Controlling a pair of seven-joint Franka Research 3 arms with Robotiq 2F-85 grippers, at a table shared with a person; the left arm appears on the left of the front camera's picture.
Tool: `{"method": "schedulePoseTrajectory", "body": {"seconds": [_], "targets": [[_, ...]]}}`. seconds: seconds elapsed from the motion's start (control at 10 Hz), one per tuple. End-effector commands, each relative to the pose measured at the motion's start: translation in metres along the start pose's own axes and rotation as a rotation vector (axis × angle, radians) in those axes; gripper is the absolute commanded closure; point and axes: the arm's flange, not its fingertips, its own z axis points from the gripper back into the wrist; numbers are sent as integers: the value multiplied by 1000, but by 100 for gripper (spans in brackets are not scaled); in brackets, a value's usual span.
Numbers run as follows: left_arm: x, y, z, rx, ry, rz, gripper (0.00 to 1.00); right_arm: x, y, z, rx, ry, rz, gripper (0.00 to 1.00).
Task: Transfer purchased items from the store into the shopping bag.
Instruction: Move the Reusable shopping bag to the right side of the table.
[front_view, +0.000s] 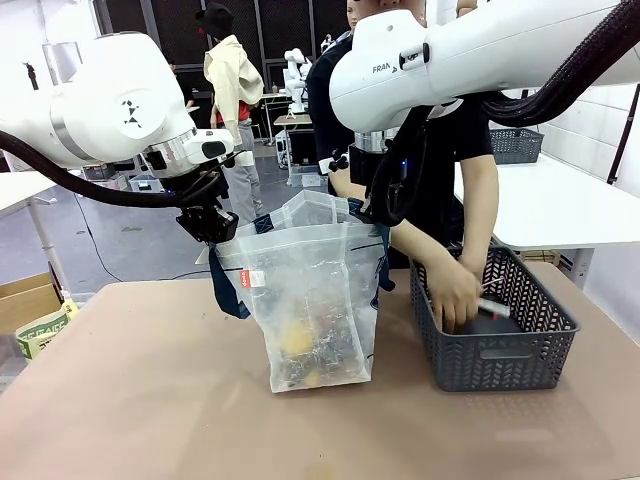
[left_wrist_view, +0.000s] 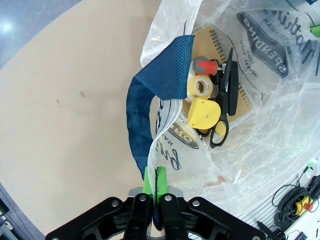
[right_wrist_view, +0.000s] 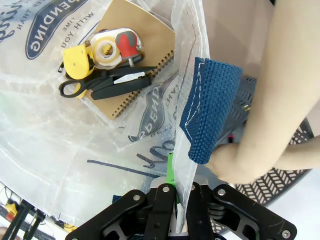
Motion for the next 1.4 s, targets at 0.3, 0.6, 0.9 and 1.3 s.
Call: {"method": "schedulePoseTrajectory", "body": {"seconds": [0.3, 0.6, 0.9, 1.3], "targets": [[-2, 2, 0, 5, 7, 11, 100, -1, -2, 1, -2, 0, -4, 100], [-2, 2, 0, 5, 7, 11, 100, -1, -2, 1, -2, 0, -4, 100], [-2, 2, 0, 5, 7, 11, 100, -1, -2, 1, -2, 0, -4, 100], [-2, 2, 0, 5, 7, 11, 100, -1, -2, 1, -2, 0, -4, 100]]}}
